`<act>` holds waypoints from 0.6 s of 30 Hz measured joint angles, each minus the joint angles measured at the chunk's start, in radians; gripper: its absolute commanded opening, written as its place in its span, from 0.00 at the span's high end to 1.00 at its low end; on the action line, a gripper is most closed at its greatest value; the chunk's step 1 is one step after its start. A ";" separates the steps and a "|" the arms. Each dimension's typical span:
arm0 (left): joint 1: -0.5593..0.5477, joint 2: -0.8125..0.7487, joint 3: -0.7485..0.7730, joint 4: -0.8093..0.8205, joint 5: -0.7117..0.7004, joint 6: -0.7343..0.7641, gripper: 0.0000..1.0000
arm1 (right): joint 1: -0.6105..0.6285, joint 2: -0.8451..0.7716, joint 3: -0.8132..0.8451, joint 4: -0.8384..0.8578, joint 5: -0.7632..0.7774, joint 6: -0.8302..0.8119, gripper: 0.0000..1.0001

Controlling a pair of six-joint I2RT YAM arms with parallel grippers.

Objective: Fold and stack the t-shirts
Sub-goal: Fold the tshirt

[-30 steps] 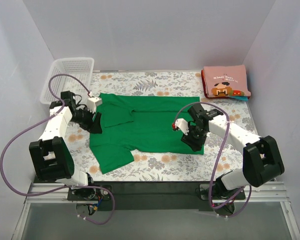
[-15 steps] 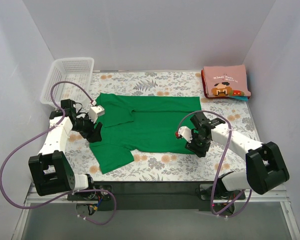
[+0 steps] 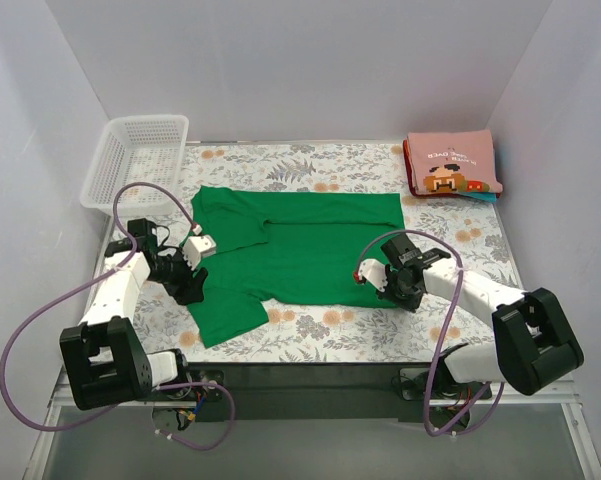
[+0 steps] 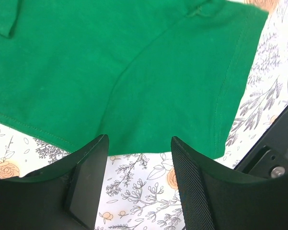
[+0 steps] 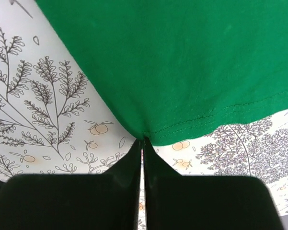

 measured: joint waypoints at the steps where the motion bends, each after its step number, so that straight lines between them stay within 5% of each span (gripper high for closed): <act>1: 0.000 -0.015 -0.014 -0.003 -0.001 0.024 0.48 | 0.000 -0.003 -0.003 0.005 0.008 0.000 0.99; 9: 0.000 -0.038 -0.032 -0.021 -0.002 0.117 0.50 | 0.000 -0.061 0.002 -0.012 0.029 -0.003 0.99; 11: 0.000 -0.037 -0.029 -0.024 -0.001 0.125 0.50 | 0.000 -0.090 0.020 -0.042 0.015 -0.007 0.47; 18: 0.000 -0.018 0.004 -0.031 0.008 0.127 0.49 | 0.000 -0.068 0.057 -0.099 -0.053 -0.024 0.50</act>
